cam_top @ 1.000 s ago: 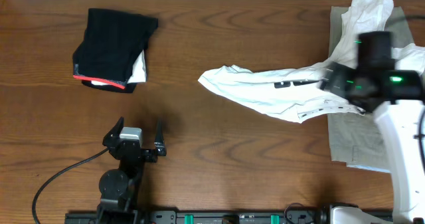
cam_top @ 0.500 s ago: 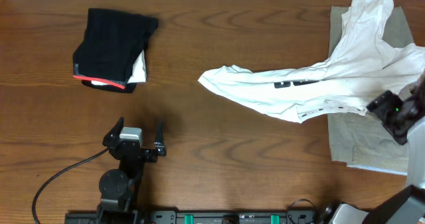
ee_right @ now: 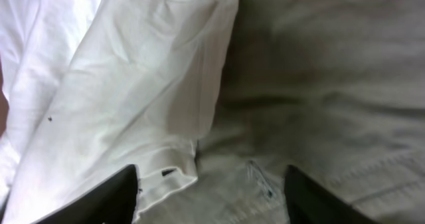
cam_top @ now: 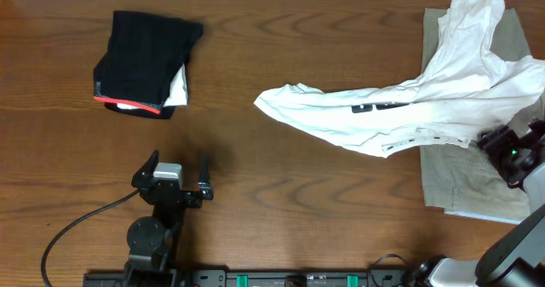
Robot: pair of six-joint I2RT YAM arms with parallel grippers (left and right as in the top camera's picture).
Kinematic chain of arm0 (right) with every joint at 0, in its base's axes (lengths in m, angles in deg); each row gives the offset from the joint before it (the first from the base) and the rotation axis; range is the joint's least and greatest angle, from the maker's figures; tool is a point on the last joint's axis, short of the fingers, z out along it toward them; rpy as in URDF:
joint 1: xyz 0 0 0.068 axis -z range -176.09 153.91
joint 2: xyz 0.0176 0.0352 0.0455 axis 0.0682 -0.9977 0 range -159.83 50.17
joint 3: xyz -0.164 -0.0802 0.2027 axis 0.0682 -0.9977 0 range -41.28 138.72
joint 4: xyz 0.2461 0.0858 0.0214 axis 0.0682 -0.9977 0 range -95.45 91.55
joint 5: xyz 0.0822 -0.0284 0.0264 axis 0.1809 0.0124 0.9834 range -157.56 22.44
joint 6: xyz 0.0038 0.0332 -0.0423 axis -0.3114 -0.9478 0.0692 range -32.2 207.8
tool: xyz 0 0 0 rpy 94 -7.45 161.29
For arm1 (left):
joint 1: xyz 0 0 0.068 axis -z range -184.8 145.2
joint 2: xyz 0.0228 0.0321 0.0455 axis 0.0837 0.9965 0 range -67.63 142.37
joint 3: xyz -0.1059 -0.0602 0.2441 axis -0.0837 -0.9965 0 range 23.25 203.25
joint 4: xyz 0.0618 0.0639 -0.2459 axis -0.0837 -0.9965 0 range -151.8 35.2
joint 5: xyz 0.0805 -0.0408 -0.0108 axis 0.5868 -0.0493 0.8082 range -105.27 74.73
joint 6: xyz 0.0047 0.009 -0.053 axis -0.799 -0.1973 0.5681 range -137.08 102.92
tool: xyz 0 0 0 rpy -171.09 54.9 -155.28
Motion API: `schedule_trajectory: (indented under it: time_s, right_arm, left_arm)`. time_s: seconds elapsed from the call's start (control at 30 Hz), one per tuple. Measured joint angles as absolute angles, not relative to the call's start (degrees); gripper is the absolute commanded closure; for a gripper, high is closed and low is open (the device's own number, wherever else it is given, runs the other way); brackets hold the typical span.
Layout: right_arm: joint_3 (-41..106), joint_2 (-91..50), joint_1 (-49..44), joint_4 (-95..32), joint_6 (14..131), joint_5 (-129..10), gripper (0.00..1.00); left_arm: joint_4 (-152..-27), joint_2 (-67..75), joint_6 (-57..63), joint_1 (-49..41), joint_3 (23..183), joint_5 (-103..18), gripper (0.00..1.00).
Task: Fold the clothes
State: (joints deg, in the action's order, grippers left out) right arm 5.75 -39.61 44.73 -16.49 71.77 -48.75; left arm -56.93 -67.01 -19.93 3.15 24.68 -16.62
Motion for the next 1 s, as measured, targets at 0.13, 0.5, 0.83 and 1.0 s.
schedule_trajectory:
  time_s: [0.13, 0.5, 0.83, 1.0]
  right_arm:
    - [5.75, -42.49, 44.73, -13.50, 71.92, -47.86, 0.40]
    - [5.68, -47.87, 44.73, -6.37, 72.40, -45.37, 0.71]
    - [5.66, -47.87, 44.73, -5.02, 72.14, -42.85, 0.66]
    - [5.66, -47.87, 44.73, -4.93, 72.03, -43.14, 0.71]
  left_arm:
    - [-56.93, -67.01, -19.93, 3.15, 24.68, -16.62, 0.02]
    - [-56.93, -67.01, -19.93, 3.15, 24.68, -16.62, 0.02]
    - [-56.93, -67.01, -19.93, 3.15, 24.68, -16.62, 0.02]
    - [-56.93, -67.01, -19.93, 3.15, 24.68, -16.62, 0.02]
